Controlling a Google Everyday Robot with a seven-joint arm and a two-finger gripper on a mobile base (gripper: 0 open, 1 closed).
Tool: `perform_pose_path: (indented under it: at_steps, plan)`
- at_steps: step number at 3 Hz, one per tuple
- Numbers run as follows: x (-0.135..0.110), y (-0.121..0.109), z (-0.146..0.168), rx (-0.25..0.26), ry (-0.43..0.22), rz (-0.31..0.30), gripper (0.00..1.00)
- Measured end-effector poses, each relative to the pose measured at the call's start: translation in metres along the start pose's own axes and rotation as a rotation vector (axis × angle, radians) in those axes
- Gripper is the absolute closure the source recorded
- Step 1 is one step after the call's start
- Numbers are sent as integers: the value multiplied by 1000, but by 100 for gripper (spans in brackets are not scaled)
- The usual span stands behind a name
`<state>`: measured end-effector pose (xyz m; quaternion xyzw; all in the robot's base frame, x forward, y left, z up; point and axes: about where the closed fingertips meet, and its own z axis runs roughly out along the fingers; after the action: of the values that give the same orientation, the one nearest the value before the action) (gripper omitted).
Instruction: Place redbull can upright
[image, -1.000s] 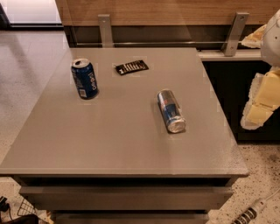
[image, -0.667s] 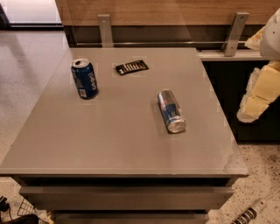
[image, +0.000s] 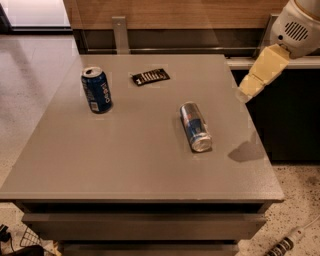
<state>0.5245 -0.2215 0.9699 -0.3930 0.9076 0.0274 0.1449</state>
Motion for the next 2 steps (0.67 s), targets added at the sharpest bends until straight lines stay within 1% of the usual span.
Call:
perform_pose_path:
  at_steps: [1,2]
  plan:
    - [-25,-5,15,41,101,130,0]
    - [-35,-15,33,77,174,302,0]
